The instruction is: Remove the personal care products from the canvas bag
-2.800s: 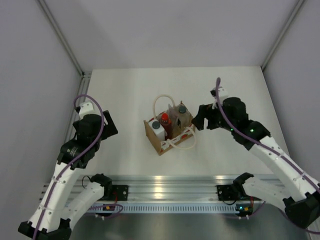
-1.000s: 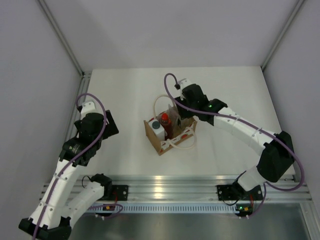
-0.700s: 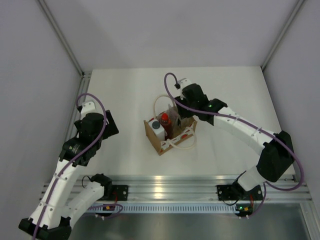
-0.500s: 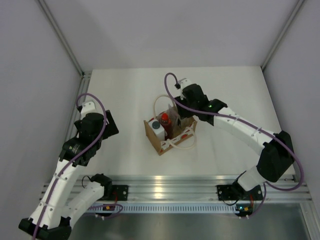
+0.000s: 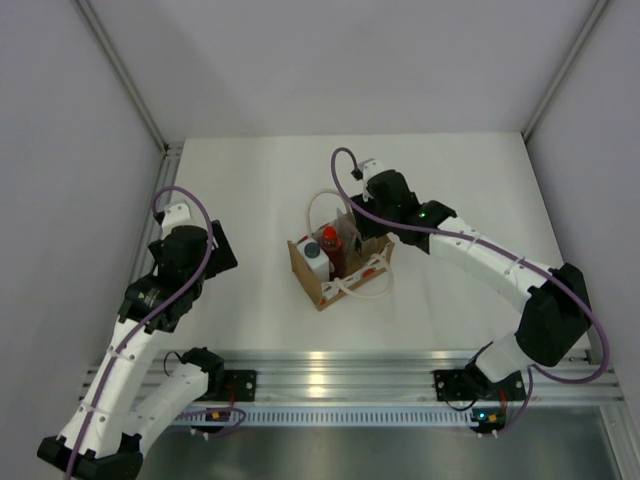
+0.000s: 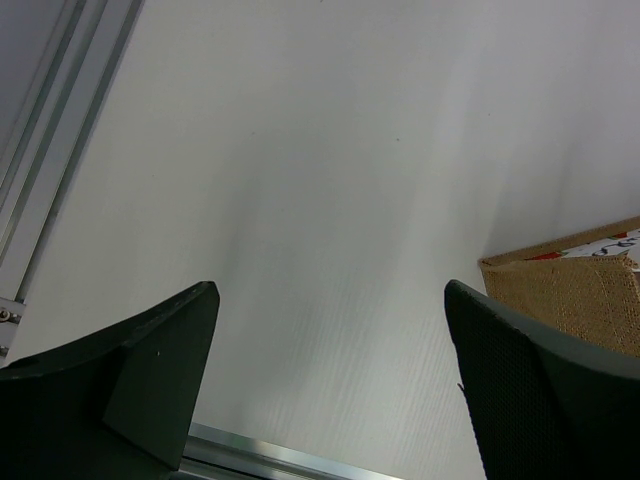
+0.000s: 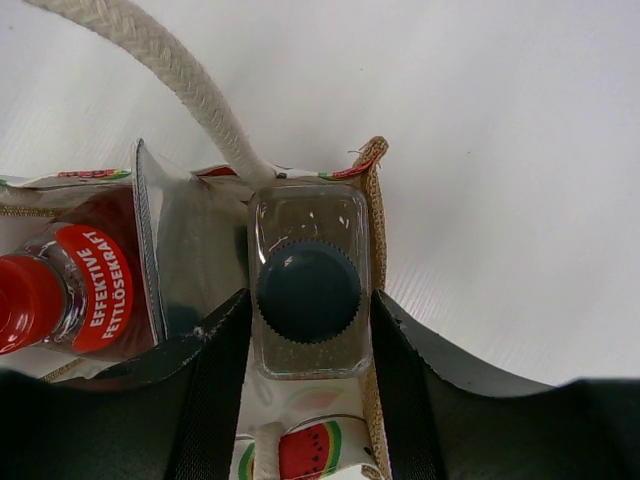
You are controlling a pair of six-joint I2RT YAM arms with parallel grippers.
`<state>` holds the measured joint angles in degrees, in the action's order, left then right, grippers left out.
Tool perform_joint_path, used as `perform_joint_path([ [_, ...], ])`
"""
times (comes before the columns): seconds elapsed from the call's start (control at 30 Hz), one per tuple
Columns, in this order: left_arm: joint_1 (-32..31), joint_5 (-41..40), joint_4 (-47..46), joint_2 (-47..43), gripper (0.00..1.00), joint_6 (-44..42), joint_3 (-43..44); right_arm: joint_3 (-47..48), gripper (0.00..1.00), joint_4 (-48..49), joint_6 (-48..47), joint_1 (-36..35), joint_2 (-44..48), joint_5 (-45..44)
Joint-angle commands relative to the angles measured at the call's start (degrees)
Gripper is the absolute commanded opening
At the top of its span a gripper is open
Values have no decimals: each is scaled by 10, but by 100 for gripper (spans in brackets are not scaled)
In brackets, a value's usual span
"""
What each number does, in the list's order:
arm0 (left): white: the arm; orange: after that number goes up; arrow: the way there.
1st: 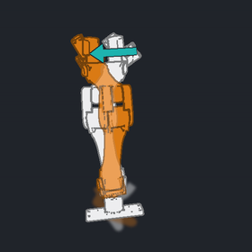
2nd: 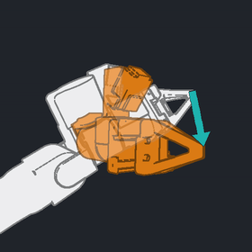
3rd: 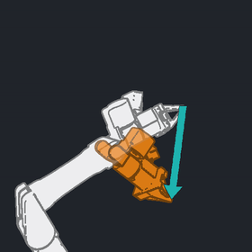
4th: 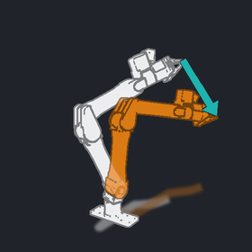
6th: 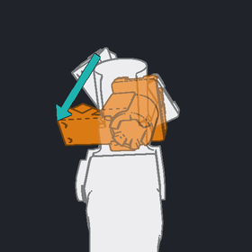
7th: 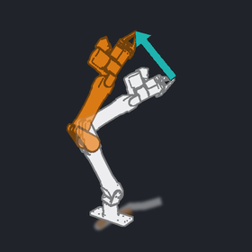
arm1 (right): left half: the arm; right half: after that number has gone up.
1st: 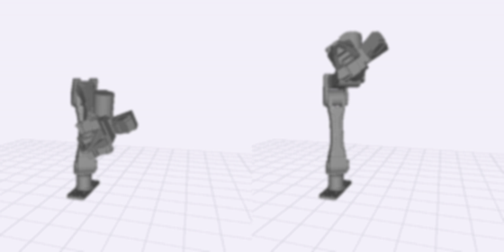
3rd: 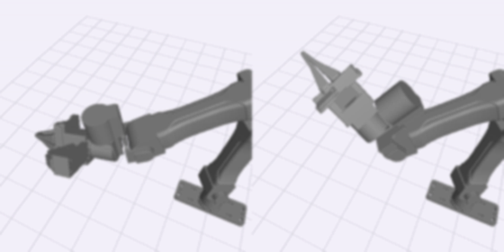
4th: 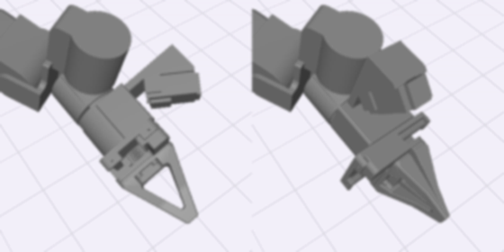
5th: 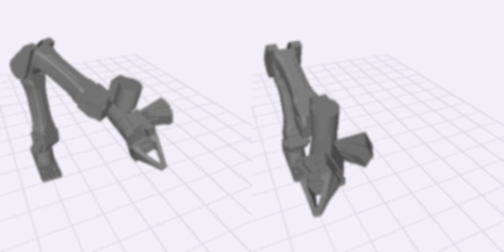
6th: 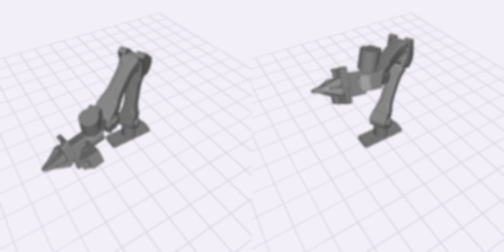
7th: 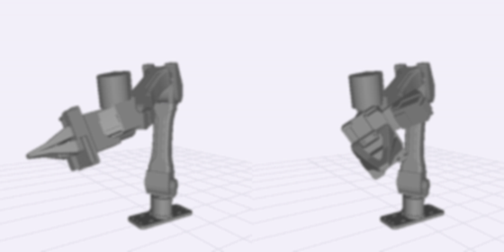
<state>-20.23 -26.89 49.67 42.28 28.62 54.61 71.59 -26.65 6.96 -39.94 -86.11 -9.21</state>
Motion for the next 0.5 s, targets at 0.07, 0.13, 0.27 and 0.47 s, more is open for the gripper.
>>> perform_joint_path([
  [0.07, 3, -8, -21, 1, 99, 5, 0, -25, 48, -24, -1, 8, -6, 15],
  [0.13, 3, -8, -22, 2, 99, 5, 1, -27, 48, -24, -3, 9, -9, 15],
  [0.27, 3, -7, -21, 3, 99, 5, 1, -33, 51, -24, -5, 9, -17, 16],
  [0.47, 3, -5, -21, 1, 99, 4, 1, -47, 51, -19, -7, 8, -18, 9],
])
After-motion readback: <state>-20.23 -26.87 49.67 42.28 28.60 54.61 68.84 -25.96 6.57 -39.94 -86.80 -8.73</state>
